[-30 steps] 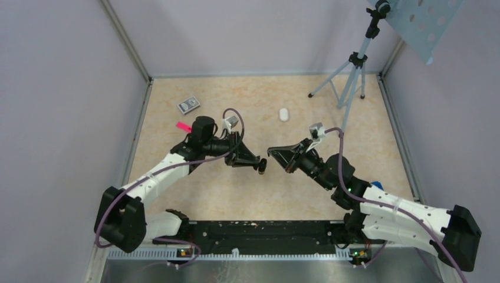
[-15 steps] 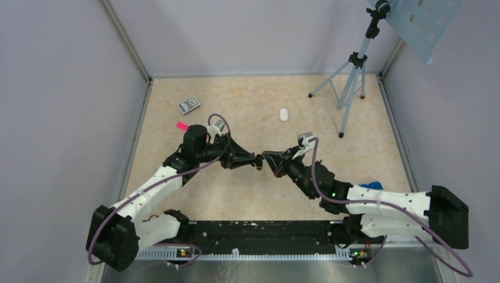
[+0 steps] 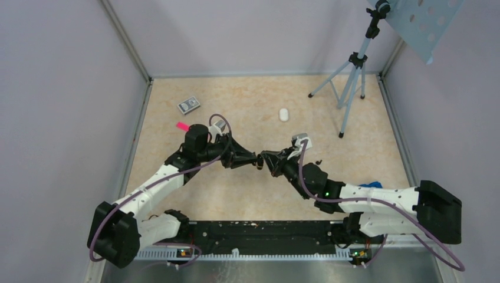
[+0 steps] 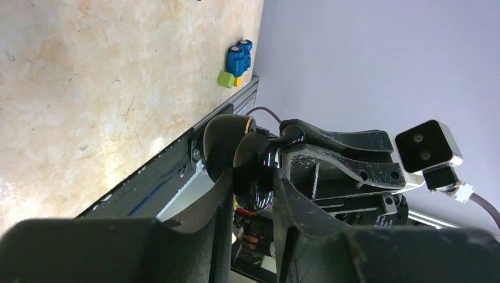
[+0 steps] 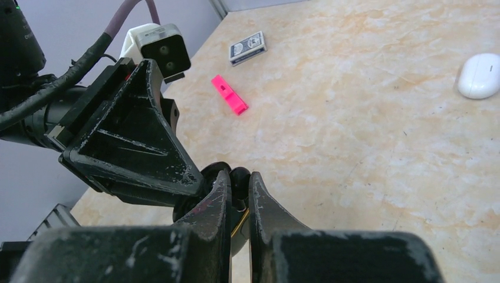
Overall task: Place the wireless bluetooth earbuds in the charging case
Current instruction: Insert the right earbud into the right side groove of the charging case.
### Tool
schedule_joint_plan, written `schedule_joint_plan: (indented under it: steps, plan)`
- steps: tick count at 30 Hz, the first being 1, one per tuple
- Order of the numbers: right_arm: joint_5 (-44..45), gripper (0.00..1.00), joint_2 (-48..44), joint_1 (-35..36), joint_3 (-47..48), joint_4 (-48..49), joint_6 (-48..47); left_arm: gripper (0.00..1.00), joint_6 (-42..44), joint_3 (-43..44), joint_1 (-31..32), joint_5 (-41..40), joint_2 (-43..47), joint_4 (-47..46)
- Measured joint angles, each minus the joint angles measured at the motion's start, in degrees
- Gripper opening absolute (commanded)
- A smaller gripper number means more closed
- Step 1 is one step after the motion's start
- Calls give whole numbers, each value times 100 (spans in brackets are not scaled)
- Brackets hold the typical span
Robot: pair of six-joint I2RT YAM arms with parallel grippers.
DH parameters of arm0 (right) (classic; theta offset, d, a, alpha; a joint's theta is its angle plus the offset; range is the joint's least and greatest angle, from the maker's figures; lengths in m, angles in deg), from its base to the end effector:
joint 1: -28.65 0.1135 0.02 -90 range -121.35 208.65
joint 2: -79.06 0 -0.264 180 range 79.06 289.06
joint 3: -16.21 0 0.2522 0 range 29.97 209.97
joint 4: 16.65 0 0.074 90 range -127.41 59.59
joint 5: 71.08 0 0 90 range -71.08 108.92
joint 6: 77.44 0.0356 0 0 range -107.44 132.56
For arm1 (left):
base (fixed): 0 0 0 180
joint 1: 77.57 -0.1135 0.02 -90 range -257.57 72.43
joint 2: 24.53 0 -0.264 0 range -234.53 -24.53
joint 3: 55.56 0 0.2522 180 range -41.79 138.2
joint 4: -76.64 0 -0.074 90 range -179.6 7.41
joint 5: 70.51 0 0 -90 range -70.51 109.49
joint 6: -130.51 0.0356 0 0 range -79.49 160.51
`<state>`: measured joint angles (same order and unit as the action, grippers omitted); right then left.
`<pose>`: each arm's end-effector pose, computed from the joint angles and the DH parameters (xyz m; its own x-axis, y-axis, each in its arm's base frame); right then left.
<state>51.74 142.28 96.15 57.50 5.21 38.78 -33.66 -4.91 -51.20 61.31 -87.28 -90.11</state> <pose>0.1093 0.2133 0.2549 -0.2518 0.3623 -0.8974 -0.5102 0.7382 0.4412 0.2014 -0.1263 0.2523 -0.9425 -0.3330 0.0281 -0.1315 0.2921 -0.9473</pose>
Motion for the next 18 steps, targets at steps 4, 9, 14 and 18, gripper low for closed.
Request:
schedule_joint_plan:
  steps: [4,9,14,18]
  plan:
    - [-9,0,31,0,44,59,-79,0,-63,-2,0,31,-15,-39]
    - [-11,0,31,0,79,170,-166,0,-98,-4,0,33,-15,-111]
    - [-33,0,105,0,79,267,-219,0,-184,-57,0,59,-15,-240]
    - [-116,0,256,0,79,269,-221,0,-304,-120,0,107,-15,-323]
